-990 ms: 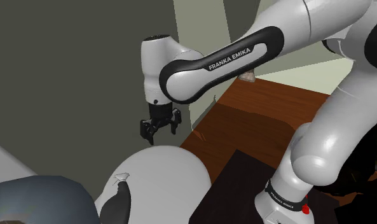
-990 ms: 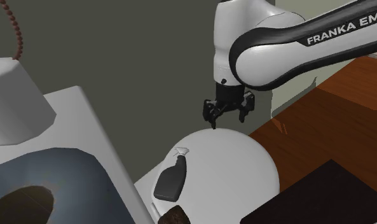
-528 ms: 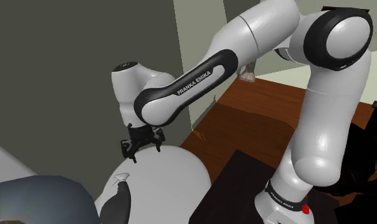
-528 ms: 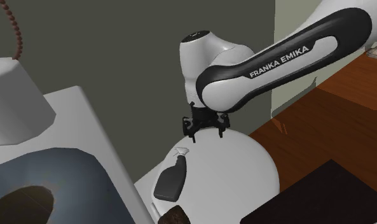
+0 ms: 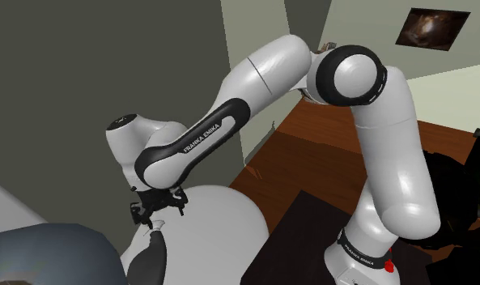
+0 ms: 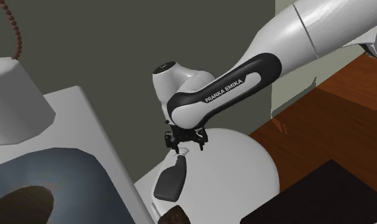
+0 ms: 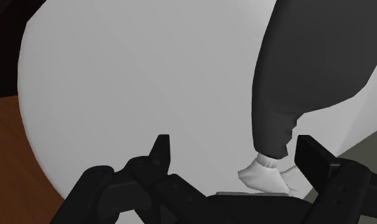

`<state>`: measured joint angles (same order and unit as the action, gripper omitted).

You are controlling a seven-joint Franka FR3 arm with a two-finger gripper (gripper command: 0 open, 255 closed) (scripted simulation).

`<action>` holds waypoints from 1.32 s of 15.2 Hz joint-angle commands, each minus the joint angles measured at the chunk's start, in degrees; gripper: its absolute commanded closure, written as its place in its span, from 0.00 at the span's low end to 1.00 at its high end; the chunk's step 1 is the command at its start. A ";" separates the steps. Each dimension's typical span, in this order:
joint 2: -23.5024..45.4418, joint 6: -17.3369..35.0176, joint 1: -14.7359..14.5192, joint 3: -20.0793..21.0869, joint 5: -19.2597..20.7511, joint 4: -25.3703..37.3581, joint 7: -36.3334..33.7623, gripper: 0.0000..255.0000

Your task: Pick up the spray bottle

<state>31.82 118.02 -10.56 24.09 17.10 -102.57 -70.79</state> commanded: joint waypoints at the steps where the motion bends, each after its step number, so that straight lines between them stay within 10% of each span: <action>1: 5.26 -0.88 -2.10 -1.13 0.95 4.82 -2.56 0.00; 5: 14.13 -3.43 -5.32 -3.06 1.59 14.50 -5.40 0.00; 14: 18.27 -0.30 -6.07 -4.12 2.72 15.47 -5.92 0.00; 15: 18.44 -0.41 -6.09 -4.15 2.73 15.76 -5.85 1.00; 20: 18.48 -0.36 -6.13 -4.15 2.74 15.74 -5.90 1.00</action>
<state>50.19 117.64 -16.70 19.98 19.84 -86.75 -76.69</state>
